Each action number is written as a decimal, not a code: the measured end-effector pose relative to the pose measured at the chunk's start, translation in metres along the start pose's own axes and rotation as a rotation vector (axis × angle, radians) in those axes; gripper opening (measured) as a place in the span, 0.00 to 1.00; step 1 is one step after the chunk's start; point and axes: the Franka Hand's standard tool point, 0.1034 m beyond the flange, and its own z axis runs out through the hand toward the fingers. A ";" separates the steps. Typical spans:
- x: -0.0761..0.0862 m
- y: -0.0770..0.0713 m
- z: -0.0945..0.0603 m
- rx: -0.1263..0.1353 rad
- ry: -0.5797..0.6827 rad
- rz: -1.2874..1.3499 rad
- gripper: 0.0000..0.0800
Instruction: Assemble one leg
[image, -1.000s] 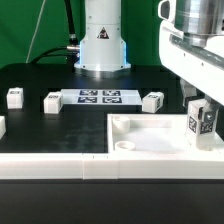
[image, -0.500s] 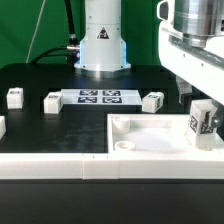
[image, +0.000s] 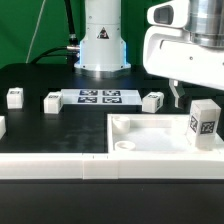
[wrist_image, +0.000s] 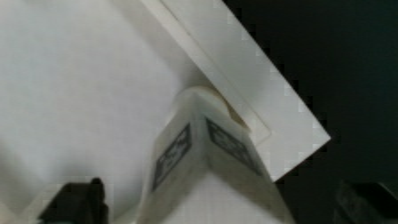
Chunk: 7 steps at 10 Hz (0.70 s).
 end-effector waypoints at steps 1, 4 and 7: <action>0.000 0.000 0.000 0.000 0.000 -0.088 0.81; 0.002 0.002 0.001 -0.001 -0.001 -0.432 0.81; 0.002 0.002 0.001 -0.001 -0.001 -0.705 0.81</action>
Offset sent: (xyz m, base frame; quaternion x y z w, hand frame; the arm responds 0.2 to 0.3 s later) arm 0.0002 0.0034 -0.0001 0.0010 0.0020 -0.2696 0.9630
